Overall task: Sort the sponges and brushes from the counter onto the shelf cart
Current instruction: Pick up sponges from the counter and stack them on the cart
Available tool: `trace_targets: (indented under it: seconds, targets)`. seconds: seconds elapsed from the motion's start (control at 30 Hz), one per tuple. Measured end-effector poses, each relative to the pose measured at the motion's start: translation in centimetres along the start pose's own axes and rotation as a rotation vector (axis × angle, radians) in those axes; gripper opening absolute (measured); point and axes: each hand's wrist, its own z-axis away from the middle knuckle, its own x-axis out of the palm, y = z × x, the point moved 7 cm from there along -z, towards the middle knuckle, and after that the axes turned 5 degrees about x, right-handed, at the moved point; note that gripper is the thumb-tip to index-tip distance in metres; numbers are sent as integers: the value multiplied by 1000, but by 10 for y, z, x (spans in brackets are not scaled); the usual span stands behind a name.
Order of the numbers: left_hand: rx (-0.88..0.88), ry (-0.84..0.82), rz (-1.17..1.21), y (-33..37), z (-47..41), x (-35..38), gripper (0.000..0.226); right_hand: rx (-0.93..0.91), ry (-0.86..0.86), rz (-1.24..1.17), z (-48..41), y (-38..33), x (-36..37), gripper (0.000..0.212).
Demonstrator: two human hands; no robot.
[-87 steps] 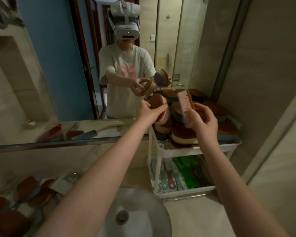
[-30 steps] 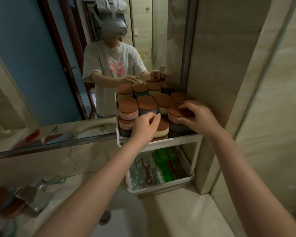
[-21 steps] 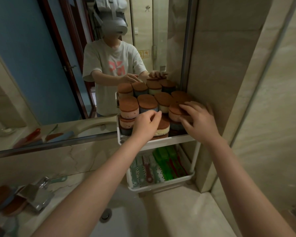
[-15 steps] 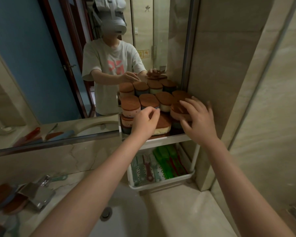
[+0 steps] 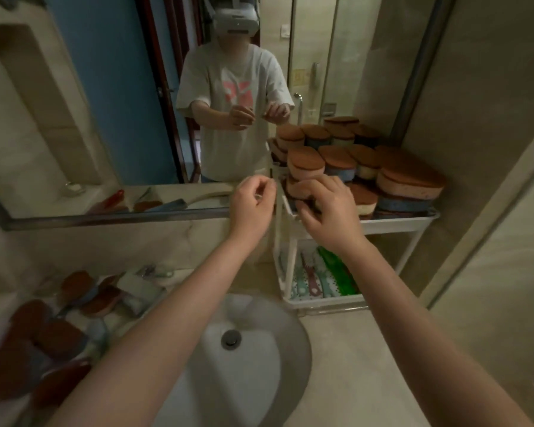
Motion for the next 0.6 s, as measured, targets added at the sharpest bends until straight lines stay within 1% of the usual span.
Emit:
trace_targets:
  seconds: [0.1,0.17,0.23,0.3,0.37,0.5,0.6]
  targets:
    - [-81,35,-16,-33,18,-51,17,10,-84,-116,3,-38,35,25]
    - [-121,76,-44,-56,33,-90,14,54,-191,-207,8,-62,65,20]
    - [-187,101,-78,-80,50,-127,13,106,-307,-240,14,-86,96,17]
    - [-279,115,-103,-106,68,-161,9,116,-410,-271,21,-111,126,18]
    - [-329,143,-154,-132,87,-198,7,119,-498,-318,31,-138,156,18]
    - [-466,150,-290,-178,131,-272,16,113,-688,-403,56,-195,220,13]
    - [-554,202,-355,-205,162,-322,16,71,-793,-394,77,-234,261,16]
